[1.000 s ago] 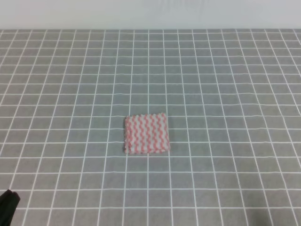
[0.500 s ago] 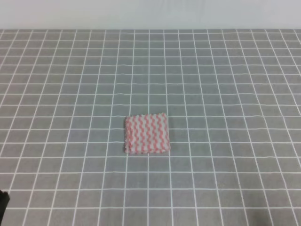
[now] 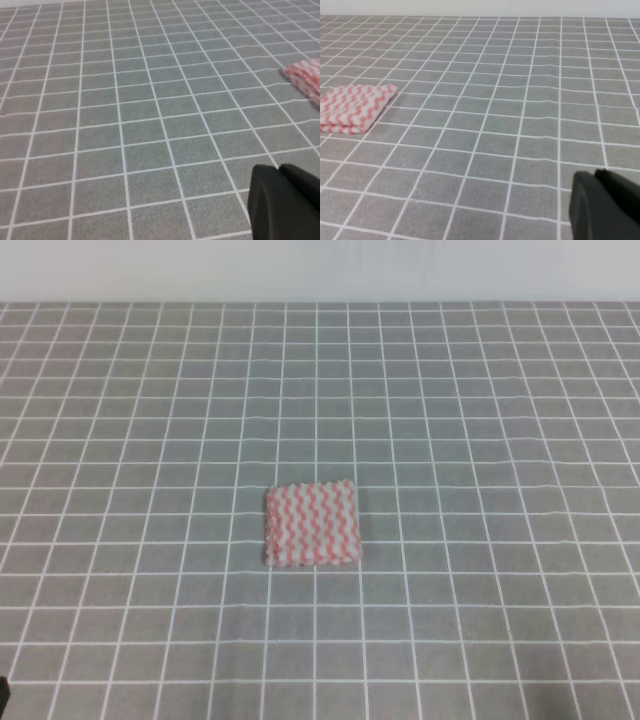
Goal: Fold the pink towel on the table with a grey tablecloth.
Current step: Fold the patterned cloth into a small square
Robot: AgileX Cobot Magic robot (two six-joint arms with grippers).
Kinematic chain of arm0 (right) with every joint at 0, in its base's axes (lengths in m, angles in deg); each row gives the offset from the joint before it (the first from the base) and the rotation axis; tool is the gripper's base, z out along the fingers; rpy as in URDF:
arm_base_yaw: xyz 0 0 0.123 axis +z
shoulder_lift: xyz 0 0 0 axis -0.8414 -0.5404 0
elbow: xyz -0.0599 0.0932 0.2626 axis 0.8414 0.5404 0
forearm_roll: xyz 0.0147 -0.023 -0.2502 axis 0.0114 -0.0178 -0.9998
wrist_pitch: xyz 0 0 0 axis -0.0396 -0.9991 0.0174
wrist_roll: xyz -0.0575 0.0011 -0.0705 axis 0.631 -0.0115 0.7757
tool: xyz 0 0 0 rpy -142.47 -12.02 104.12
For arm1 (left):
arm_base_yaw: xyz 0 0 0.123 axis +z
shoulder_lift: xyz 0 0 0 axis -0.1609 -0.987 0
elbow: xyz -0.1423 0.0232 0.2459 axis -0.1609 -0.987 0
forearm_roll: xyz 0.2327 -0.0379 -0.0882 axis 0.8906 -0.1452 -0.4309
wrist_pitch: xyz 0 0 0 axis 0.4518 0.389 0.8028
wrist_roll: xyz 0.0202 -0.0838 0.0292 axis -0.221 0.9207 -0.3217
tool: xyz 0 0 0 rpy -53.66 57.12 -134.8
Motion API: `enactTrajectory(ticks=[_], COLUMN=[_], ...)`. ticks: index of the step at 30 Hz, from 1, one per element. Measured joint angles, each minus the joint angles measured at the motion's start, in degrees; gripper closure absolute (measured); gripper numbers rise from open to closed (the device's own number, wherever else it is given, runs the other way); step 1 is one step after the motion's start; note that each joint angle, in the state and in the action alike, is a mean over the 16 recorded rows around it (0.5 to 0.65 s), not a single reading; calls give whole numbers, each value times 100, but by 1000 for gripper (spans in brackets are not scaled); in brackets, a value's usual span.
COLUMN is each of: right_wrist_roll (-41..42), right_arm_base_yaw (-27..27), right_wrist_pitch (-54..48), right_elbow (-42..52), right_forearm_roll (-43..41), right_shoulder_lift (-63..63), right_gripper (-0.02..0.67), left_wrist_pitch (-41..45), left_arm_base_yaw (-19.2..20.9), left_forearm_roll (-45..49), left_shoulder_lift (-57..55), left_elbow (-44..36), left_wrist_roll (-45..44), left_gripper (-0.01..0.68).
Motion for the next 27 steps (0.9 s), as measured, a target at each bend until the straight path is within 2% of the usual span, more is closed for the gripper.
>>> enactTrajectory(ticks=[27], right_wrist_roll=[0], right_arm_base_yaw=[0], right_wrist_pitch=[11], right_elbow=[-6], right_forearm_roll=[1], right_shoulder_lift=[-1], right_gripper=[664], left_wrist_pitch=[5], left_arm_base_yaw=[0], left_forearm_roll=[7], left_shoulder_lift=[5], left_elbow=[-14], left_wrist_roll=[0], left_gripper=[673])
